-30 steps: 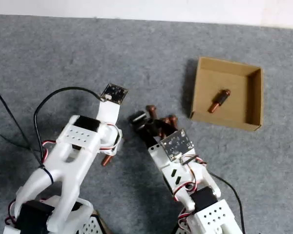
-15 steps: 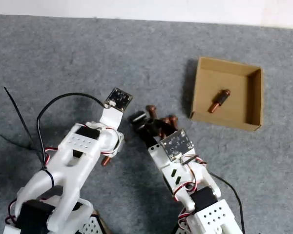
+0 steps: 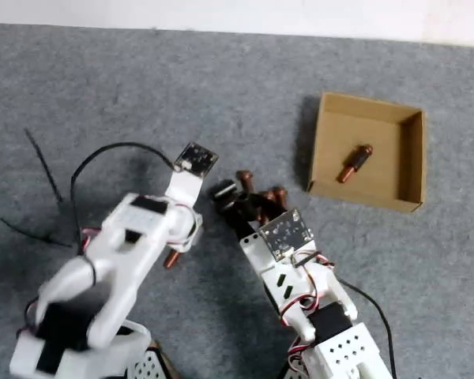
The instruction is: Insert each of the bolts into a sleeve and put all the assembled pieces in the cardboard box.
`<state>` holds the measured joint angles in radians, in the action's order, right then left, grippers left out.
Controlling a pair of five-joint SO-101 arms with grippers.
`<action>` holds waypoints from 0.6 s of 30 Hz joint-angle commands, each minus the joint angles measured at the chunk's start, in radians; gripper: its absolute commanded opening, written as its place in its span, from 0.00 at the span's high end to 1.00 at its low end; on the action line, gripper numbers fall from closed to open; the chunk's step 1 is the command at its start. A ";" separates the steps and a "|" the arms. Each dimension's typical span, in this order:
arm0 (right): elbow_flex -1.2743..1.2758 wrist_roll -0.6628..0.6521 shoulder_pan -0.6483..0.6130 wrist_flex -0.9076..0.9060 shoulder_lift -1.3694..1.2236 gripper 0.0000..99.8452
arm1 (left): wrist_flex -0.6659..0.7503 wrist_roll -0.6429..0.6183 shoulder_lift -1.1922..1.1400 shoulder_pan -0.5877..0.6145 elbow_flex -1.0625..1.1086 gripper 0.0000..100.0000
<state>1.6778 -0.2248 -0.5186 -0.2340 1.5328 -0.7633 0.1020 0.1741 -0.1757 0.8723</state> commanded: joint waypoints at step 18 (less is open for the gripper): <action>0.153 -0.006 0.012 0.004 0.021 1.00 | -0.256 0.012 -0.289 0.015 -0.341 0.83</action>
<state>1.6778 -0.2248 -0.5186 -0.2340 1.5328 -1.0150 0.1112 -0.1051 -0.1741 0.5516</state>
